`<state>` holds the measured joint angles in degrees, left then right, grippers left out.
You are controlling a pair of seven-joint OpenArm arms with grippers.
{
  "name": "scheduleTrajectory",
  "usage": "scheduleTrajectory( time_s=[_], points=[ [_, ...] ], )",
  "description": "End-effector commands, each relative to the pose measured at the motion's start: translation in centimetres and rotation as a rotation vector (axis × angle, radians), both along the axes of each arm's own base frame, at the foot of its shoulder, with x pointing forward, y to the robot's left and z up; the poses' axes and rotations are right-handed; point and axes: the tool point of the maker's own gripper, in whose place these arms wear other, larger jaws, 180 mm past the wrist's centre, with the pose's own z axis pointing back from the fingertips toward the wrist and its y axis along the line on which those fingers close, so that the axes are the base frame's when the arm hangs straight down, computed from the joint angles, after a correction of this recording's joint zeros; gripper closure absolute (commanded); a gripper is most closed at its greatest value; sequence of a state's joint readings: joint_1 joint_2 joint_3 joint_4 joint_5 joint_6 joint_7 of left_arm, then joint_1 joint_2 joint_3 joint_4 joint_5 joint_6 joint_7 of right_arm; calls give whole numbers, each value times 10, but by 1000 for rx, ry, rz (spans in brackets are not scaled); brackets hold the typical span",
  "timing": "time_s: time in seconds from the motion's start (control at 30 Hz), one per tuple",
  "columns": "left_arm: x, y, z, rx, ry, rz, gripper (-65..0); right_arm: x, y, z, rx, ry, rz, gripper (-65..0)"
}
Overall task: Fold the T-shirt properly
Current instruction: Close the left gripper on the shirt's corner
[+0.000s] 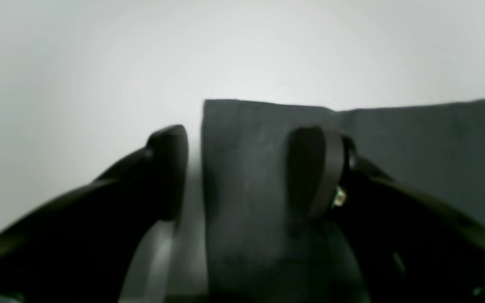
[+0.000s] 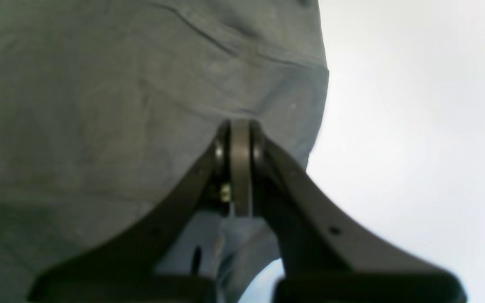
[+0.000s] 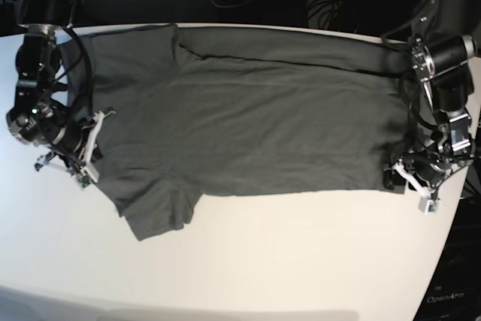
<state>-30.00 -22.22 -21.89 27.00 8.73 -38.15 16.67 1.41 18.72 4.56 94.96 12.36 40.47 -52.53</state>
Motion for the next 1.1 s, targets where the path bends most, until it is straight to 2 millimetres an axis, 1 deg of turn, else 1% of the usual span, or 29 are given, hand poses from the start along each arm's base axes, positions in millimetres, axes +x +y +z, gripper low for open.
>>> scheduleTrajectory(
  time_s=[0.0, 0.33, 0.5, 0.87, 1.07],
  points=[
    [-40, -12, -36, 21, 213, -74, -394, 10, -3, 15, -6, -49, -2, -6],
    [-41, -11, -37, 25, 218, -77, -389, 10, -4, 15, -7, -46, -3, -6],
    [-41, -12, -37, 26, 218, -78, -289, 10, -4, 15, -7, -46, -3, -6],
    [-41, -14, -38, 18, 218, -77, -213, 9, -4, 13, -6, -41, -4, -6],
    [-42, -17, -40, 16, 223, -82, -158, 9, -4, 13, -6, -41, -4, -6]
  ],
)
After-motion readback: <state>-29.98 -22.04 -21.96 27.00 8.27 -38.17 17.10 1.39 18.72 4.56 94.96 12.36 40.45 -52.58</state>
